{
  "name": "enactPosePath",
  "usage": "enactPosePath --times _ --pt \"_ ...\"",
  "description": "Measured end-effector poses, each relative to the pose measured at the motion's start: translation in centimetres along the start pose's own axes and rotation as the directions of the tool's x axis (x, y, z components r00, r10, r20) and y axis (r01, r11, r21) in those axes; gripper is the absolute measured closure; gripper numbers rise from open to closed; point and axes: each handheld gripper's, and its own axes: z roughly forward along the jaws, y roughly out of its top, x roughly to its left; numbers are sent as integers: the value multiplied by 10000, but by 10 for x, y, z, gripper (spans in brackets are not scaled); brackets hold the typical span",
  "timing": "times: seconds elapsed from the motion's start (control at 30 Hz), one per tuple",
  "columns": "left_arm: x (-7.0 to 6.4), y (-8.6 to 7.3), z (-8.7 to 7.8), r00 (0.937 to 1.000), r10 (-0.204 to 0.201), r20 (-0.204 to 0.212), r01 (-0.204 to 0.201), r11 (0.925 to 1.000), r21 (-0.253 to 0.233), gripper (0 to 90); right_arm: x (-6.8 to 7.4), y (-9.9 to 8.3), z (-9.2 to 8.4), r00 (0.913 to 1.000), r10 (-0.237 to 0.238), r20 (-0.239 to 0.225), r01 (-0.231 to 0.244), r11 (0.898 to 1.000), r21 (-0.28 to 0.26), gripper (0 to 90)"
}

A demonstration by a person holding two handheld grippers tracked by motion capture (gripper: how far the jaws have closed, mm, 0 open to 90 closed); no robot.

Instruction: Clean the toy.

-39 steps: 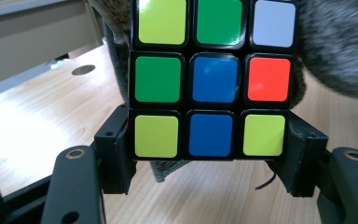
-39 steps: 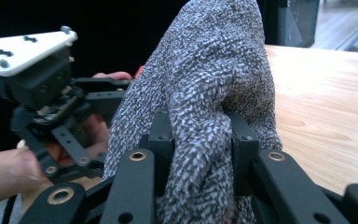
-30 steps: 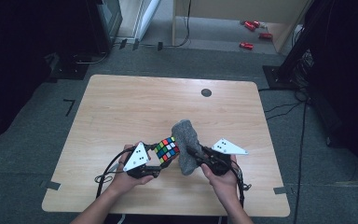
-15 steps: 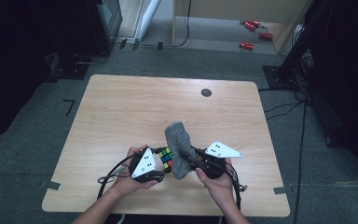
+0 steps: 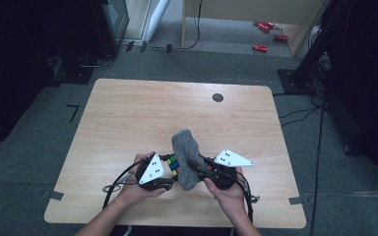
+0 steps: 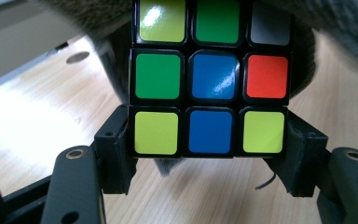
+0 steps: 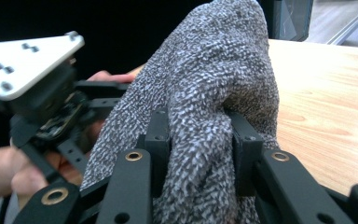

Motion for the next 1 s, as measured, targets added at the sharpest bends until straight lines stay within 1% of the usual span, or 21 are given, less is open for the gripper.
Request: enactPosePath --times 0.07,0.13,0.17,0.2,0.27,0.3,0.37,0.4,0.43,0.47,0.5,0.53,0.57,0.63,0.73,0.8,0.83,0.87,0.93,0.97,1.0 --pt "1 0 -2 10000 -7 13 8 9999 -130 342 -8 -2 -1 9995 296 105 -297 9996 30 676" --pt "4 1 -4 9998 -190 24 191 9991 -367 342 -14 -3 -2 9980 263 579 -273 9995 181 678" --pt "5 1 -5 9996 -280 21 280 9985 -479 343 -18 -4 -3 9964 377 754 -393 9990 200 678" --pt "6 2 -6 9994 -357 27 358 9978 -549 343 -21 -4 -5 9960 513 727 -524 9985 130 678" --pt "8 0 -6 9991 -414 53 416 9980 -486 342 -23 -2 -8 9961 657 591 -653 9978 -80 676" --pt "9 -1 -5 9991 -422 82 425 9984 -375 342 -22 -1 -10 9970 646 424 -637 9977 -219 675" --pt "8 -4 -1 9995 -323 56 323 9995 -69 343 -17 1 -11 9988 488 76 -483 9977 -470 671" --pt "7 -4 -1 9996 -288 73 288 9996 -13 343 -12 2 -10 9995 276 -134 -283 9981 -547 669" --pt "5 -4 0 9997 -226 98 226 9997 15 343 -10 3 -10 9995 199 -235 -211 9983 -541 666" --pt "3 -2 1 9997 -215 124 215 9998 -42 342 -6 3 -8 9992 -36 -388 18 9989 -467 664" --pt "2 -1 0 9997 -190 133 192 9997 -119 342 -2 2 -6 9992 -202 -355 191 9993 -306 663" --pt "1 1 -1 9999 -118 17 119 9999 -85 343 -1 0 -3 9991 -374 -177 371 9992 -174 660" --pt "1 2 -2 10000 -71 -27 71 9999 -78 342 -2 -1 -2 9995 -297 -69 295 9993 -224 661" --pt "3 2 -4 9999 -104 16 104 9998 -165 342 -9 -3 -2 9999 91 -42 -92 9998 -196 662" --pt "8 3 -8 9988 -473 108 479 9974 -542 343 -20 -6 -2 9976 127 679 -136 9998 124 675" --pt "9 3 -9 9984 -551 80 555 9968 -579 343 -25 -7 -4 9961 496 731 -500 9987 31 679" --pt "10 2 -8 9983 -570 78 574 9970 -521 343 -26 -7 -7 9950 659 753 -649 9978 -156 680" --pt "9 1 -7 9987 -510 63 512 9979 -407 343 -24 -6 -9 9945 760 721 -733 9965 -397 680" --pt "7 -1 -4 9993 -368 43 369 9991 -188 343 -16 -1 -12 9974 652 321 -626 9950 -773 679" --pt "5 -1 -3 9995 -303 72 304 9994 -132 343 -8 1 -12 9995 307 40 -303 9955 -899 678" --pt "4 0 -2 9996 -274 89 275 9995 -136 343 -2 3 -11 9999 86 -146 -98 9963 -854 678"
